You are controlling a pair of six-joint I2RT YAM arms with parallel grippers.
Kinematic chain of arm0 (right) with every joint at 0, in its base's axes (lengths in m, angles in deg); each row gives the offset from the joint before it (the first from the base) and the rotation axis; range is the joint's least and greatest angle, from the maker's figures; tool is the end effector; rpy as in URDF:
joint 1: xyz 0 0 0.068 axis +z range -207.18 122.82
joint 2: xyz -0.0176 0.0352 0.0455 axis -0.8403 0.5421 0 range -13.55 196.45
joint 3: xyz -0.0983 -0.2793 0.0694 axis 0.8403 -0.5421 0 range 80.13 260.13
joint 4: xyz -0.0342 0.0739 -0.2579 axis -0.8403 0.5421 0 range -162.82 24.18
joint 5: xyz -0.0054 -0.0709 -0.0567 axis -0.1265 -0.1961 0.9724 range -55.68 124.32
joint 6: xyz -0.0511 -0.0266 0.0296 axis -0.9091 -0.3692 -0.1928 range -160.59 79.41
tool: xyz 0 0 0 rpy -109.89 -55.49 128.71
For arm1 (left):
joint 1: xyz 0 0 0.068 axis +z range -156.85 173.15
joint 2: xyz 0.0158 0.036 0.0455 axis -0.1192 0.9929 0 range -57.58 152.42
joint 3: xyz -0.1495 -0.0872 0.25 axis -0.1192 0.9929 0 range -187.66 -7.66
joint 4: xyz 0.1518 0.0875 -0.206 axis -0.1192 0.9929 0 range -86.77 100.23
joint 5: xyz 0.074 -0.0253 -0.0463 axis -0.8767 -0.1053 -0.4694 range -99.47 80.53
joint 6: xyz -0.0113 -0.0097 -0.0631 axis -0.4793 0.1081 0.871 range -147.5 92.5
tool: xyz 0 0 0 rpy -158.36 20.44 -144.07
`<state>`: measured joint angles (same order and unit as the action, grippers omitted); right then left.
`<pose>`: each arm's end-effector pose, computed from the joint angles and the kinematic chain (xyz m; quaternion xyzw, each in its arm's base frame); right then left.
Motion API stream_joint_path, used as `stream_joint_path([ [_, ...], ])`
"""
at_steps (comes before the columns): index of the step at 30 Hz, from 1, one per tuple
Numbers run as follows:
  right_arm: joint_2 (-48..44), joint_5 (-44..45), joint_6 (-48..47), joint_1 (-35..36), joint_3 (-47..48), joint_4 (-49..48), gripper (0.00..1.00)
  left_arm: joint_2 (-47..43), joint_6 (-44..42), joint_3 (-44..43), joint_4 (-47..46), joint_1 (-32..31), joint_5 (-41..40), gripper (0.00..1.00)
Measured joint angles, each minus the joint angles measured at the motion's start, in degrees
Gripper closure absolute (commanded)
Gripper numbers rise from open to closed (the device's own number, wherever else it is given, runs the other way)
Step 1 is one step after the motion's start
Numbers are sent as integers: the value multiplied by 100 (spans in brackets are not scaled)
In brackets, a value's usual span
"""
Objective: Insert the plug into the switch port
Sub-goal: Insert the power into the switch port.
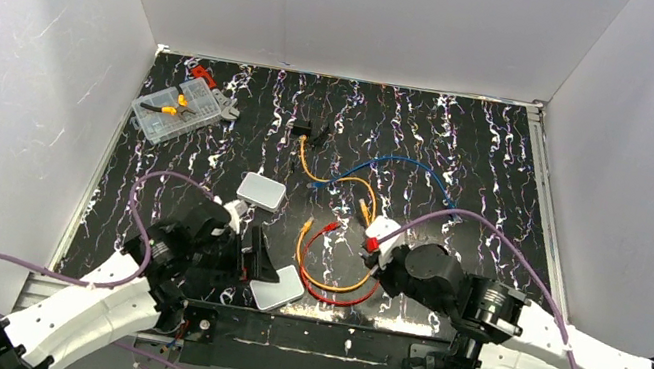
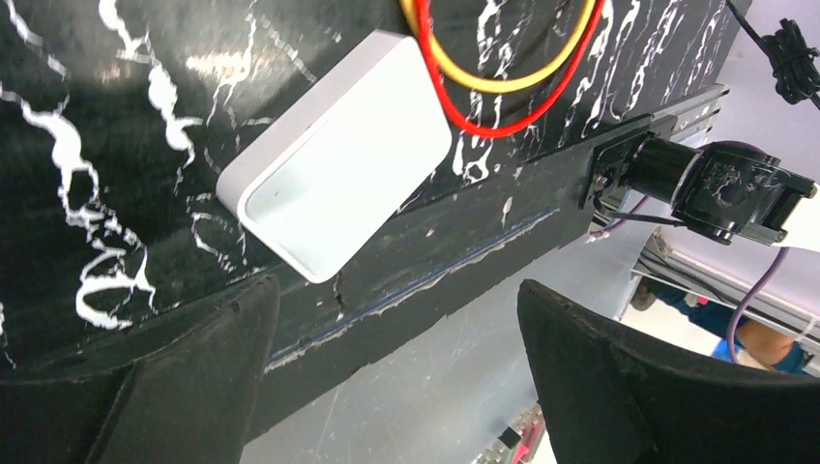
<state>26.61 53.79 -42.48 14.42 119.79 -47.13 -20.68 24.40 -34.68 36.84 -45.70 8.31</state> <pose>0.0659 0.1445 0.3087 -0.4289 0.7239 0.1798 0.5095 0.0937 -0.0953 0.2227 -0.0425 0.9088 -0.3774 0.1730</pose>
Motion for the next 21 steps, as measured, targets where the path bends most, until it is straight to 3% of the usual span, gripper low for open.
stream_joint_path([
  [11,1322,-933,503,0,-151,-1193,99,-433,726,859,232,-2,269,6],
  [21,2741,-1410,973,-2,-197,-1941,99,306,905,988,-603,-13,422,6],
])
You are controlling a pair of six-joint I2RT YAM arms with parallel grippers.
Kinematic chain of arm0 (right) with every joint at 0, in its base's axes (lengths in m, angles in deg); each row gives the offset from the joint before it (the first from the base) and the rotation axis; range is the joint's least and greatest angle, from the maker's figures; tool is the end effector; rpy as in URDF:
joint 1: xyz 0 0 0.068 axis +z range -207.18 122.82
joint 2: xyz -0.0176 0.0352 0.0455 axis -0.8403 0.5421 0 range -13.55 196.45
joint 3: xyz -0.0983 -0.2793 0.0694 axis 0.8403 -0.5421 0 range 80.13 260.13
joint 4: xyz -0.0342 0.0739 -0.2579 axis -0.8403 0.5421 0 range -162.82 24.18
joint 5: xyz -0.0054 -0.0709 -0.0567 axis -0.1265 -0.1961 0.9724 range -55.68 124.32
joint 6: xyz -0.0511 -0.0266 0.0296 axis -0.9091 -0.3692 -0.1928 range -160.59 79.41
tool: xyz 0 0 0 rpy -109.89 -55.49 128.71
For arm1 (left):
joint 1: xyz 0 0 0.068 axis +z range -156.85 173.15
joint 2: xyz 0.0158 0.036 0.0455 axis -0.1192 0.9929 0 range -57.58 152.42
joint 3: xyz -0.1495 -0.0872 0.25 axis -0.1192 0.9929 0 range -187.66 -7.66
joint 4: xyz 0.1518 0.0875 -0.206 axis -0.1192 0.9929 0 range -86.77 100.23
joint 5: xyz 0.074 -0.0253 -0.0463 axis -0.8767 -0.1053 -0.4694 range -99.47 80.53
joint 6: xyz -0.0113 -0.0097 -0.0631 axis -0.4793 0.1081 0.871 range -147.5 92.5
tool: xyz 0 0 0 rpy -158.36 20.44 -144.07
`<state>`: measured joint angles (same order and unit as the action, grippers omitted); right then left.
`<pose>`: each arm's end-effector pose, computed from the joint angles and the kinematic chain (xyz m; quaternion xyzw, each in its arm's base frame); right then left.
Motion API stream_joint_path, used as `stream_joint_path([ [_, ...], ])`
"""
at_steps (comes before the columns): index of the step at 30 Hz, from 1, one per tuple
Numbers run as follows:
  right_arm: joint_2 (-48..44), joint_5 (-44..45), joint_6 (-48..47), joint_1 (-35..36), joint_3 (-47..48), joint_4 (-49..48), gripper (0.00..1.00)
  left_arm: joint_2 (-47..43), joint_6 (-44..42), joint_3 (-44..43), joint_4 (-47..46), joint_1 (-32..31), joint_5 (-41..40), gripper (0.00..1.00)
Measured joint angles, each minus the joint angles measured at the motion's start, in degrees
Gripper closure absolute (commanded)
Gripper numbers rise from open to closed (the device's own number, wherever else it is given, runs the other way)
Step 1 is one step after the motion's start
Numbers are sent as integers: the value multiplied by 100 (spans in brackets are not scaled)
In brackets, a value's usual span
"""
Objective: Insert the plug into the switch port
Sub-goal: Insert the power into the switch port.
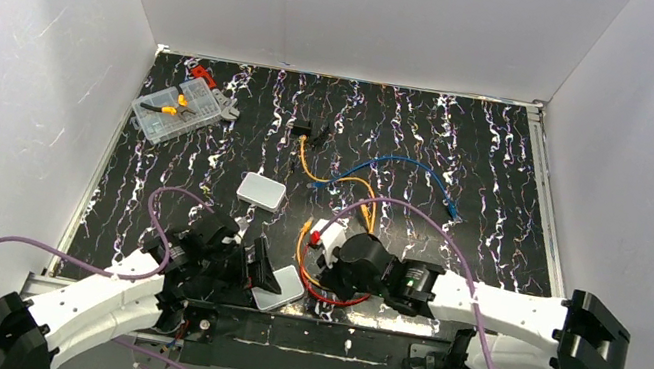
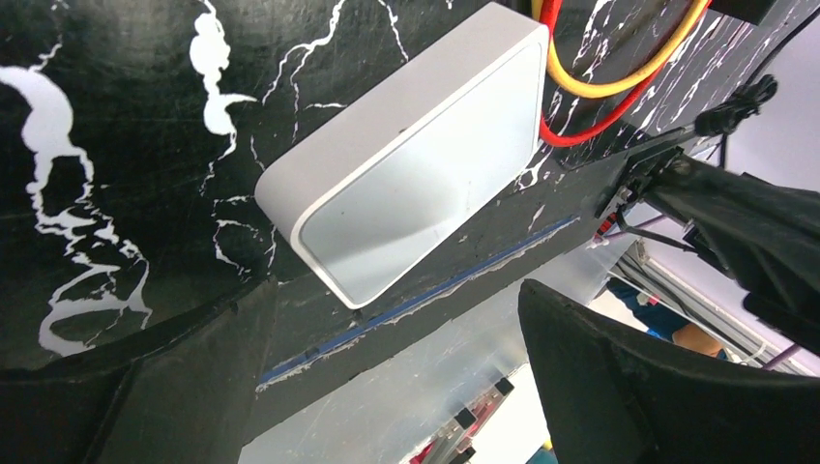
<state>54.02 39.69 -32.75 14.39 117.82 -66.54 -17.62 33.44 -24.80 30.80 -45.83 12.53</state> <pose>0.0861 0.2433 0.2392 -0.4521 0.7677 0.2567 0.3747 0.0875 -0.0952 0.1672 -0.1124 0.9190 -0.3701 0.0765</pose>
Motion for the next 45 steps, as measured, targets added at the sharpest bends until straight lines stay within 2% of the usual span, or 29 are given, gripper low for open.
stream_joint_path([
  [13,472,-1322,195,0,-203,-155,99,299,22,24,-468,-13,39,4],
  [24,1054,-1580,402,0,-376,-271,99,337,22,24,-487,-13,26,4],
  [31,1362,-1290,621,-9,-356,-695,99,321,50,24,-485,-13,-17,3],
  [45,1917,339,782,-214,-28,-1331,99,317,63,24,-487,-13,-144,2],
])
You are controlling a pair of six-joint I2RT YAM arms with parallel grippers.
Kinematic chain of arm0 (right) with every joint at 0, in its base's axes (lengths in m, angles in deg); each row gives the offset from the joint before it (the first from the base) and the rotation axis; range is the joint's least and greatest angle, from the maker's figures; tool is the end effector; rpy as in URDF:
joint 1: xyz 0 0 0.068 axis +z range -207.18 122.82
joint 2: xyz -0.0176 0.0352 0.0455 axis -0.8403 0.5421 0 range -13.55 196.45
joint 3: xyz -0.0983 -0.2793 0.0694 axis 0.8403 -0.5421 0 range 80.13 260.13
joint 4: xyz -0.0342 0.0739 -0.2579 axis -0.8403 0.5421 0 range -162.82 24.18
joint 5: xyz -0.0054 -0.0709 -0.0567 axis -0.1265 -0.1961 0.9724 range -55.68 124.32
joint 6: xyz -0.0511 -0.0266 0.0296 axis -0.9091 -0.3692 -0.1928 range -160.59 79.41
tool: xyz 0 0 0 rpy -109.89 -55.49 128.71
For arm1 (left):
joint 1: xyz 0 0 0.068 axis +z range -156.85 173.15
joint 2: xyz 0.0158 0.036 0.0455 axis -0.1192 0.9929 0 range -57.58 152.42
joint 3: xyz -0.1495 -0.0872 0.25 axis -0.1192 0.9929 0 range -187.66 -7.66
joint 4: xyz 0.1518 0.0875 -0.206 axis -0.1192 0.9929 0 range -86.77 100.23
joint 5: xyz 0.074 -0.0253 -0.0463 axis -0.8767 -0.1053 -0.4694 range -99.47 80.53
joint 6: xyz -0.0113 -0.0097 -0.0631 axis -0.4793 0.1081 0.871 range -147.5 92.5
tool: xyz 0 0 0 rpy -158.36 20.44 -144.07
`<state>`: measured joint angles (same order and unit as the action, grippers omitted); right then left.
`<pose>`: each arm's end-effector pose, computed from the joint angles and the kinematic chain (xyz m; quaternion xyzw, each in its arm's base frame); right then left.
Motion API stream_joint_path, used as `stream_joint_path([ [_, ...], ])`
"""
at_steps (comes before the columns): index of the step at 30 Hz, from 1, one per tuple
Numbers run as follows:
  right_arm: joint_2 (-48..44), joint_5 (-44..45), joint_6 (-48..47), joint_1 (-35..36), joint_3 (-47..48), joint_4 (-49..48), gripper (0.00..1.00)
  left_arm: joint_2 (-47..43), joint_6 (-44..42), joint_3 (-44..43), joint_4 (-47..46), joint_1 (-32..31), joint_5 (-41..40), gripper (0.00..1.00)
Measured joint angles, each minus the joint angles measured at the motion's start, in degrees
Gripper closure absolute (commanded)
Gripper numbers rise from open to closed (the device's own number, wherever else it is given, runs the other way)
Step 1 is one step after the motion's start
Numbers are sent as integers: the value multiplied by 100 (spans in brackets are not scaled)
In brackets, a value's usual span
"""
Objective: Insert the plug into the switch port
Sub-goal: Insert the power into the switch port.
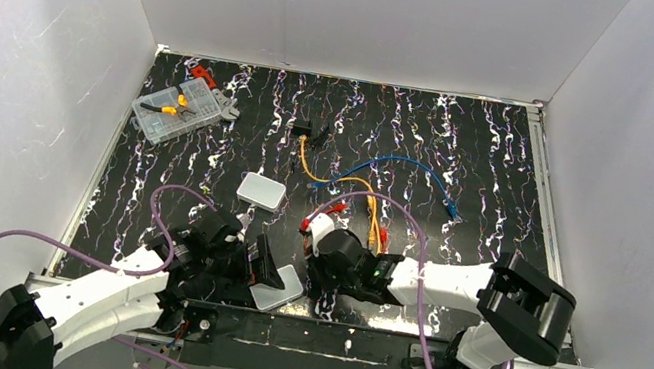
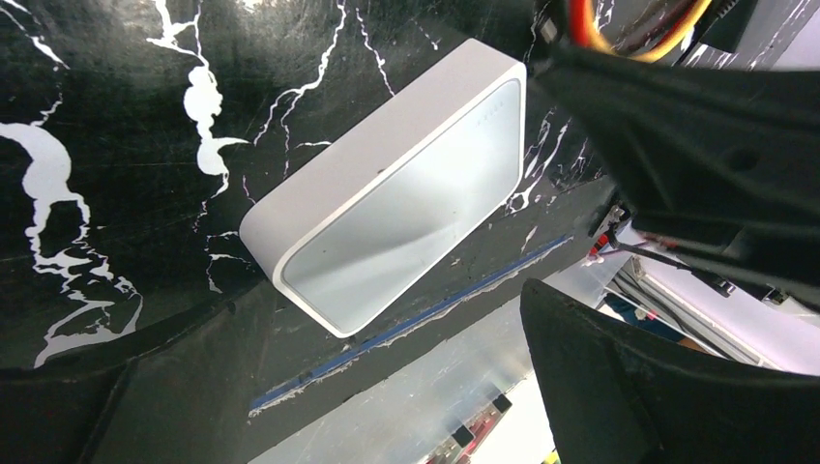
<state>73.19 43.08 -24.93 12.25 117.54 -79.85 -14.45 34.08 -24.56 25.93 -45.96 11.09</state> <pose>0.1149 0.2841 0.1719 -0.3848 0.8274 0.2211 0.3443 0.0961 -0.1011 0.1658 -0.1181 0.9160 -0.3724 0.0916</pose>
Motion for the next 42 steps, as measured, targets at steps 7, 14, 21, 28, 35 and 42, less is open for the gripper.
stream_joint_path([
  [7,389,-37,-31,-533,166,-540,99,179,4,-9,-144,0,9,2],
  [14,304,-481,-122,-577,37,-651,99,175,2,-39,-164,0,13,2],
  [21,260,-1252,-210,-498,-33,-654,99,90,9,-42,-153,0,-11,2],
  [28,186,-1563,-197,-446,-181,-778,99,98,20,-42,-127,0,-44,2],
  [35,-48,-1655,-81,-409,-437,-813,99,345,20,-90,-212,0,-87,2],
  [42,-236,-1668,-55,-404,-612,-809,99,817,0,-254,-372,0,-70,2],
])
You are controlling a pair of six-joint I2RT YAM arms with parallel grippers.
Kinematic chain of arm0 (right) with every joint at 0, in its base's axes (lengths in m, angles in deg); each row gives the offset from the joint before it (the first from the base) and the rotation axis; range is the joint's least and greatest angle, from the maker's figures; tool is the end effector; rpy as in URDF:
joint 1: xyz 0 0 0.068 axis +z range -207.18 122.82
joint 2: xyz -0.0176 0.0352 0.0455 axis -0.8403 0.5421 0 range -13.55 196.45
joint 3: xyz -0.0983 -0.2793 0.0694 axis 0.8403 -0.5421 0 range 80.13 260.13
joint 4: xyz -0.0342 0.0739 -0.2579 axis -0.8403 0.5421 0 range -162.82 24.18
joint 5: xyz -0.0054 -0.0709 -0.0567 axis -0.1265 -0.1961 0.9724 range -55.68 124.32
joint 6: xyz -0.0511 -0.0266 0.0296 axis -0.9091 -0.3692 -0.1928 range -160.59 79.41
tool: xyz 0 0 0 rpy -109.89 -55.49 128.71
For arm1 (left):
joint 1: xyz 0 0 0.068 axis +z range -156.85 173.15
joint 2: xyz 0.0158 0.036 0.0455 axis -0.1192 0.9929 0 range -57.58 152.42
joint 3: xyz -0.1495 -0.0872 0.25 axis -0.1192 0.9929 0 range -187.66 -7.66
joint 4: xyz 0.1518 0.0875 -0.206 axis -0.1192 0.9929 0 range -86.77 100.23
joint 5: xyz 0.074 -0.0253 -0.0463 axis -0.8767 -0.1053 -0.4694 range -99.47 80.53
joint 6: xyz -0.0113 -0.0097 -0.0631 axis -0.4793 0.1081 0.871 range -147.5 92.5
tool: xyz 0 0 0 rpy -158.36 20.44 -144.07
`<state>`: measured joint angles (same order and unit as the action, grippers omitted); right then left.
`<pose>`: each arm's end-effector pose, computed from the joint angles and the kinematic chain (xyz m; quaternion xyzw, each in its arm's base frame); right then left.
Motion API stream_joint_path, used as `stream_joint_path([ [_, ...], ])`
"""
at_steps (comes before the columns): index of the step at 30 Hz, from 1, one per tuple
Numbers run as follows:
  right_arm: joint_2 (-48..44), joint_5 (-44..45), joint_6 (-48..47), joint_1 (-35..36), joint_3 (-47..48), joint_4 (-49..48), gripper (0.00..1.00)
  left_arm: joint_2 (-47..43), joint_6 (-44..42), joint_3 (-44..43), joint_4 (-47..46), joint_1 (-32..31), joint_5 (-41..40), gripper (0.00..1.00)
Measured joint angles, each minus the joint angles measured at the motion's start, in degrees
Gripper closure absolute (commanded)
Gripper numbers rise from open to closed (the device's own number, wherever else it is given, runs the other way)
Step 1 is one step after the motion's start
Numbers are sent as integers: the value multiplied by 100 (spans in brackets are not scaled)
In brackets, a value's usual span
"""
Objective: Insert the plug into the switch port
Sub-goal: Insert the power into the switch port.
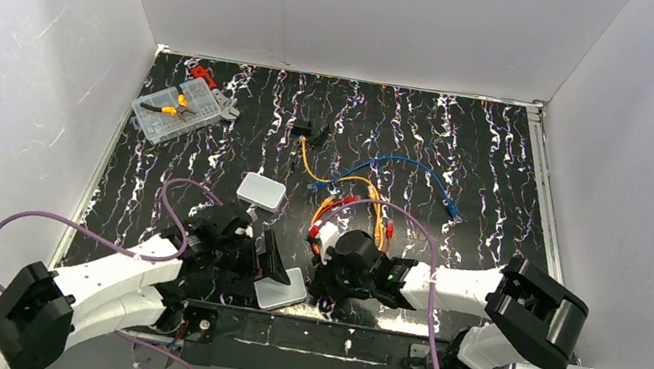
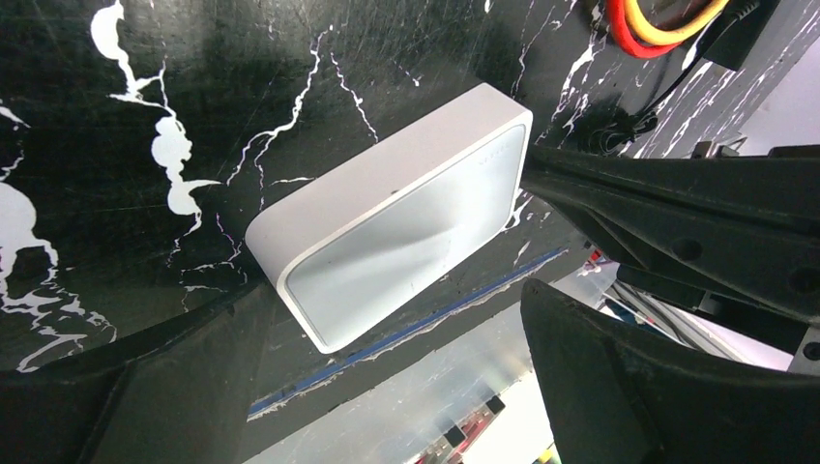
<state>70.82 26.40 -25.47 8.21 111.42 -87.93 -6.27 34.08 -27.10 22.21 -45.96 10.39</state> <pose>0.1144 0.2663 0.1645 -0.4082 0.7988 0.3300 0.2939 0.1128 -0.1139 0.1670 -0.1241 0.9216 -0.3578 0.0855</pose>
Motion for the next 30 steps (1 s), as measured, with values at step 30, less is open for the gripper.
stream_joint_path([
  [30,-144,-142,109,365,-120,52,99,1469,-981,-907,-118,564,-138,2],
])
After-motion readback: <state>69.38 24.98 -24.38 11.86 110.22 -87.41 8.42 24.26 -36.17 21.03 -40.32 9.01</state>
